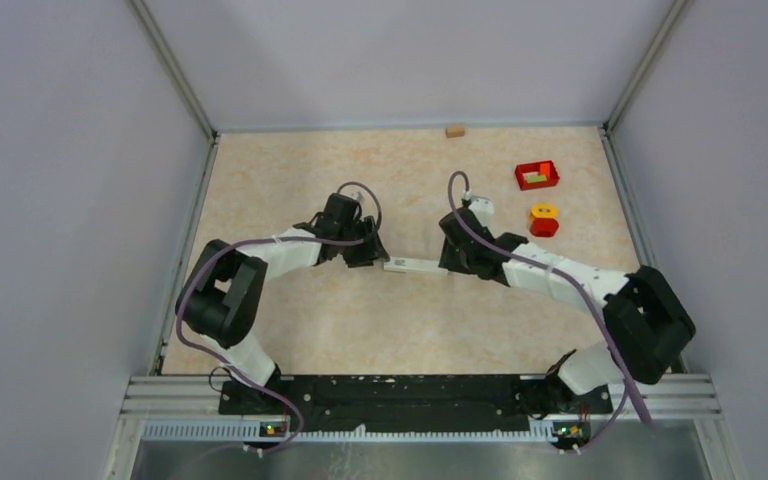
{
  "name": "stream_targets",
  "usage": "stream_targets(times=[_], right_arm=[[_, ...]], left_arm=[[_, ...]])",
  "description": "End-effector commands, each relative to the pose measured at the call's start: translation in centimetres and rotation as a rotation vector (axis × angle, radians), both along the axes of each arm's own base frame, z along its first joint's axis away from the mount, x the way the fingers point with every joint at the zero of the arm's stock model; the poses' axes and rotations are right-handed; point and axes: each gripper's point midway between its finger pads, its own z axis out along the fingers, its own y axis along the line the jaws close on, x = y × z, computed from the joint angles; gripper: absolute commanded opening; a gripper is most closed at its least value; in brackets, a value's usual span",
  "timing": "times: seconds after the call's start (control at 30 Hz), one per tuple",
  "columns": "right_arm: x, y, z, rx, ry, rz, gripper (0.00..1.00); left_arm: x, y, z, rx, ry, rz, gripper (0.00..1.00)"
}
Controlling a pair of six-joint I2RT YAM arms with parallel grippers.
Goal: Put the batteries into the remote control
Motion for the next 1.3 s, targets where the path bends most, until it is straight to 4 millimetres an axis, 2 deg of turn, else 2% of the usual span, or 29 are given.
stream_targets(times=[0.0, 0.17, 0.23, 0.27, 0.3, 0.37, 0.4, 0.5, 0.53, 0.6, 0.7, 0.8, 0.93, 1.1, 1.27], right_arm=[[1.4, -1.5, 7.6, 0.050, -0.137, 0.005, 0.39], [0.3, -4.3, 12.3, 0.048, -0.237, -0.006, 0.44], [-0.6, -5.8, 14.6, 0.051, -0.294, -0.016, 0.49], [-1.1, -6.6, 15.7, 0.051, -0.323, -0.019, 0.53], [-1.6, -7.4, 16.7, 0.046, -0.351, -0.021, 0.58], [-2.9, -9.0, 19.0, 0.046, -0.413, -0.021, 0.82], [-3.5, -10.0, 20.4, 0.050, -0.452, -0.029, 0.91], [-5.7, -13.2, 24.4, 0.069, -0.571, -0.075, 0.93], [-6.4, -14.4, 25.6, 0.072, -0.607, -0.104, 0.94], [-7.8, -16.8, 27.7, 0.077, -0.672, -0.164, 0.94], [-9.7, -20.0, 30.1, 0.073, -0.754, -0.245, 0.95], [-11.1, -22.7, 31.7, 0.059, -0.825, -0.320, 0.95], [-12.2, -24.8, 32.6, 0.044, -0.868, -0.381, 0.95], [-12.8, -25.7, 32.9, 0.043, -0.890, -0.412, 0.96], [-12.7, -26.1, 32.5, 0.028, -0.885, -0.432, 0.96]], left_arm=[[1.4, 3.0, 3.9, 0.161, -0.077, 0.055, 0.55], [1.9, 5.8, 7.9, 0.250, -0.176, 0.130, 0.83], [1.2, 7.0, 10.0, 0.268, -0.219, 0.154, 0.96], [0.8, 7.4, 11.0, 0.268, -0.243, 0.162, 0.98], [0.3, 7.9, 12.4, 0.262, -0.273, 0.173, 0.99], [-1.0, 9.1, 15.1, 0.255, -0.342, 0.192, 0.99], [-1.8, 9.9, 16.6, 0.252, -0.385, 0.221, 0.99], [-4.4, 12.5, 21.4, 0.212, -0.525, 0.303, 0.99], [-5.6, 13.4, 23.8, 0.179, -0.591, 0.330, 0.99], [-7.7, 15.2, 27.0, 0.152, -0.682, 0.377, 0.99], [-10.5, 18.0, 30.1, 0.156, -0.770, 0.432, 0.99], [-12.9, 20.4, 31.3, 0.189, -0.804, 0.474, 0.99], [-15.3, 22.9, 31.9, 0.219, -0.835, 0.531, 0.99], [-17.1, 25.1, 32.3, 0.245, -0.875, 0.590, 0.99], [-17.5, 26.0, 32.0, 0.275, -0.881, 0.618, 0.99]])
